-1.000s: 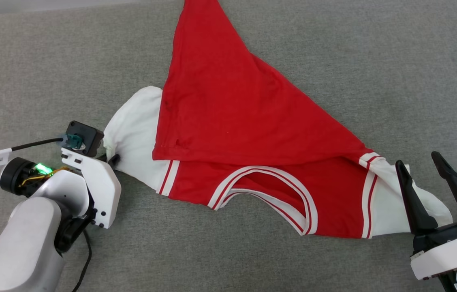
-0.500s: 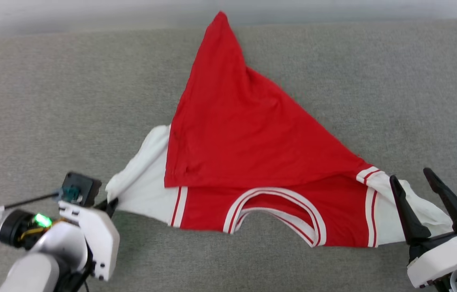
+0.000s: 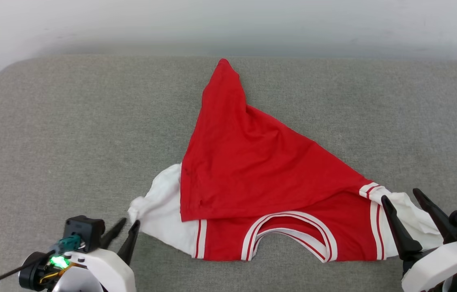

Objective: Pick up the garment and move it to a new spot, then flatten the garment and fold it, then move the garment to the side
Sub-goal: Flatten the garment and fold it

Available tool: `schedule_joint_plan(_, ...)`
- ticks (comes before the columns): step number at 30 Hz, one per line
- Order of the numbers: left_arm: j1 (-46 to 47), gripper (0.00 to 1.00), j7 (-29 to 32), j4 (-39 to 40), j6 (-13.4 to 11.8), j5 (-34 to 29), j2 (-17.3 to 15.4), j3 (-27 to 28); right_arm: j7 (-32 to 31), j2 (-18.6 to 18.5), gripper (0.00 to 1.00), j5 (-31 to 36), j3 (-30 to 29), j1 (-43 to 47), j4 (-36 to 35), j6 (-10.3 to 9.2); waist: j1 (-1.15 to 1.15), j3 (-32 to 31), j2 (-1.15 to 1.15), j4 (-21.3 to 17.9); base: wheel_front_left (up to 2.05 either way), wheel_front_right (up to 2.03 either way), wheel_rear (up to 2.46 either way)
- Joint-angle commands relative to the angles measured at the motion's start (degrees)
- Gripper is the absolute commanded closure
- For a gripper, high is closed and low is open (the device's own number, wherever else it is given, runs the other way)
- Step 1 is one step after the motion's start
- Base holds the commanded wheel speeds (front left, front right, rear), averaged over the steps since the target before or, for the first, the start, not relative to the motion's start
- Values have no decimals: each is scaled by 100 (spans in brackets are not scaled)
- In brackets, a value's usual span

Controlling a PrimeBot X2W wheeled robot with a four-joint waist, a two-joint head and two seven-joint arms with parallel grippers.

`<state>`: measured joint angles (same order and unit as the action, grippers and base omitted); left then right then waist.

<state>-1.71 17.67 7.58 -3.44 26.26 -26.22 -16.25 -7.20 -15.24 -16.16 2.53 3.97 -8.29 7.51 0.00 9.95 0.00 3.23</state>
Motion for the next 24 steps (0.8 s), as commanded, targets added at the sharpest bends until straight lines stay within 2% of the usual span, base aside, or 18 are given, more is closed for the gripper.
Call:
schedule_joint_plan(1,-47,0,-187,5,-9,-12,59,53,-24,-39,0,-51,-14,51,-9,-4,0,-50,0,29,0,0,0)
schedule_joint_plan(7,-9,0,-1469,-61,-1,-275,152,244,-393,-363,0,-96,-183,82,-140,-4,0,-120,0,92,0,0,0)
schedule_joint_plan(12,84,0,-2209,-148,86,-501,178,199,-1643,-628,0,-250,-658,339,-151,-5,0,-163,0,211,0,0,0)
schedule_joint_plan(15,66,0,-2322,-201,85,-576,185,141,-2574,-651,0,-92,-1104,562,-118,-4,0,-153,0,299,0,0,0)
schedule_joint_plan(18,85,0,-2317,-198,103,-592,184,80,-3188,-549,0,-1,-1437,633,-156,-4,0,-77,0,381,0,0,0)
schedule_joint_plan(24,177,0,-2188,-183,163,-539,150,21,-3503,-444,0,277,-1739,444,44,-4,0,96,0,557,0,0,0)
